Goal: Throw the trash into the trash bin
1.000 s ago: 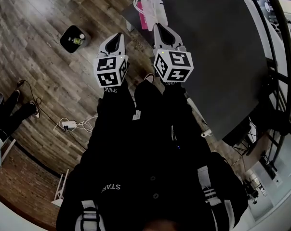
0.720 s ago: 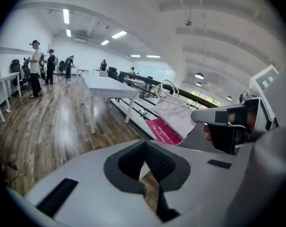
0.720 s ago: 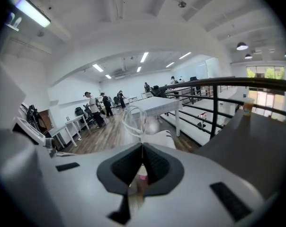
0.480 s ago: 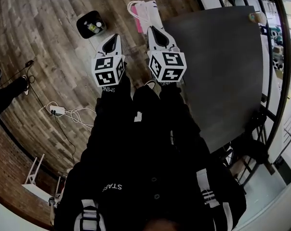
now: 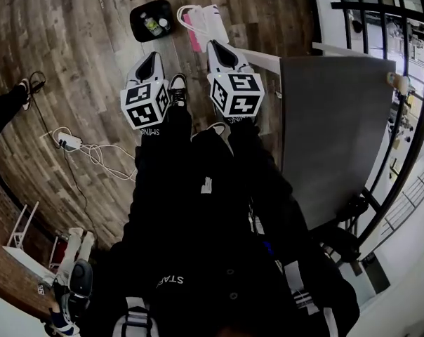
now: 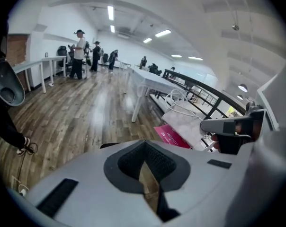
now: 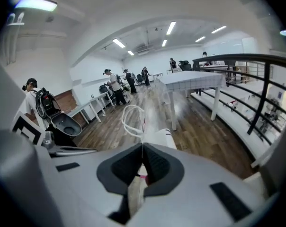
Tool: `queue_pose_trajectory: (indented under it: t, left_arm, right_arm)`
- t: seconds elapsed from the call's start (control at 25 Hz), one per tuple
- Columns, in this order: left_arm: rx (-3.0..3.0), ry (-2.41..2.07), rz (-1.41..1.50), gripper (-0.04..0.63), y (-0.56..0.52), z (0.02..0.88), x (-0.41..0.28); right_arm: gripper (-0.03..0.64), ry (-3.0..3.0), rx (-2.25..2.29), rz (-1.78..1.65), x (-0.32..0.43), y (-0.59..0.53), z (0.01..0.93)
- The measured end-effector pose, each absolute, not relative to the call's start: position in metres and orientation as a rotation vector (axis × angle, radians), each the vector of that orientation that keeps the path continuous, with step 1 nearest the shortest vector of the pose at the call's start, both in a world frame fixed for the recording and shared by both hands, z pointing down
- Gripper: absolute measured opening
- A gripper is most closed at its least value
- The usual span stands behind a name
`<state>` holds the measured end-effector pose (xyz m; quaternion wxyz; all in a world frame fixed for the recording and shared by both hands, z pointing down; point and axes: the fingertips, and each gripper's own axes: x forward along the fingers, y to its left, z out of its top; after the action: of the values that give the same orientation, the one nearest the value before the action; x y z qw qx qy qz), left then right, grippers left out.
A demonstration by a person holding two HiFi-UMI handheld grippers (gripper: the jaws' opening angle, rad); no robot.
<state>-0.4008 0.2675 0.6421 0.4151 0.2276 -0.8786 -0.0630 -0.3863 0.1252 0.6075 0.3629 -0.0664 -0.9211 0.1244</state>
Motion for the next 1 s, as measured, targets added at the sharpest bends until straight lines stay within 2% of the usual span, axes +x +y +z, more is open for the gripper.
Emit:
queue_pose_trajectory:
  t: [0.56,1.0]
  left_arm:
    - [0.401,-2.194,-0.214,0.0,0.368,0.812,-0.445]
    - [0.41,-2.099,-0.232,0.0,0.364,0.922,-0.467]
  right_arm:
    - [0.017,-2.231,-0.319,0.328,-0.453,0.232,0.801]
    - [0.018,-2.163,-0.389,0.312,-0.487,0.246,0.92]
